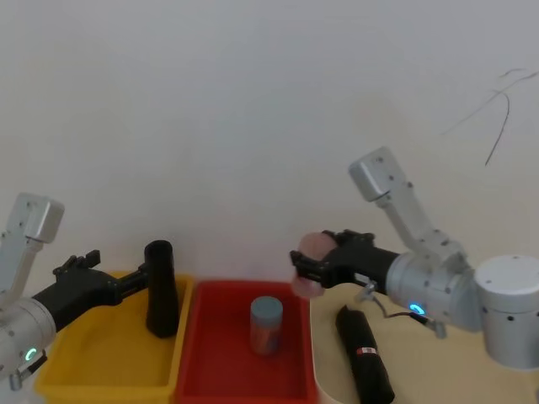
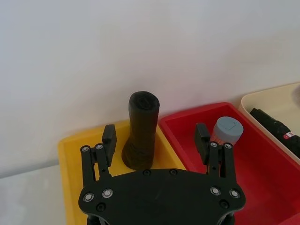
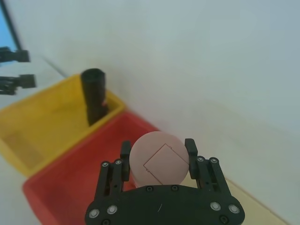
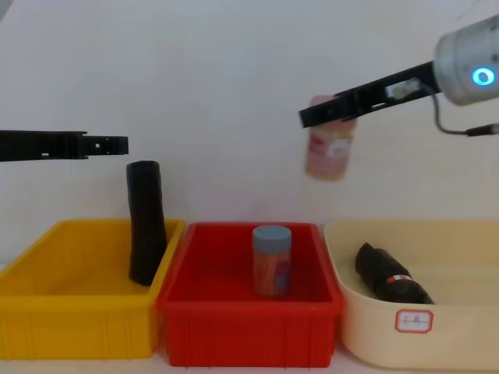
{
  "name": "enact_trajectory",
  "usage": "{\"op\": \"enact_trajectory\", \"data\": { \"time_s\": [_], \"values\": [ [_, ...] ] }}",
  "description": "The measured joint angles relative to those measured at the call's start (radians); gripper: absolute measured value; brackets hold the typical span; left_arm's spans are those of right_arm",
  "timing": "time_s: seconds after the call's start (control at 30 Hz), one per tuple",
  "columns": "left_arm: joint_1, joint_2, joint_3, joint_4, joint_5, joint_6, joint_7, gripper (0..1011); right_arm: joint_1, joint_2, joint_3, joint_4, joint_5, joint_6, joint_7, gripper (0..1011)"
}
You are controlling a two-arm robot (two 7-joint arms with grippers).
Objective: Pick up the garbage bag with the one hand and transfer it to the other hand.
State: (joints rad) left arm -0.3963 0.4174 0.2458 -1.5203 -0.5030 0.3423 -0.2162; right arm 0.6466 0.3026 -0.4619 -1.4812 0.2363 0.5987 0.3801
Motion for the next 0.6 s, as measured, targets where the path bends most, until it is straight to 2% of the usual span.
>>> {"op": "enact_trajectory", "data": {
  "time_s": [0.27,0.6],
  "values": [
    [0.000,0.000,0.000,0.000,0.000,0.000,0.000,1000,-0.050,0.063,0.033,-0.045,-0.037,0.016,-0.049,666],
    [0.000,0.000,0.000,0.000,0.000,0.000,0.000,1000,-0.099,0.091,0.069,-0.014,-0.058,0.010,-0.093,666]
  ]
}}
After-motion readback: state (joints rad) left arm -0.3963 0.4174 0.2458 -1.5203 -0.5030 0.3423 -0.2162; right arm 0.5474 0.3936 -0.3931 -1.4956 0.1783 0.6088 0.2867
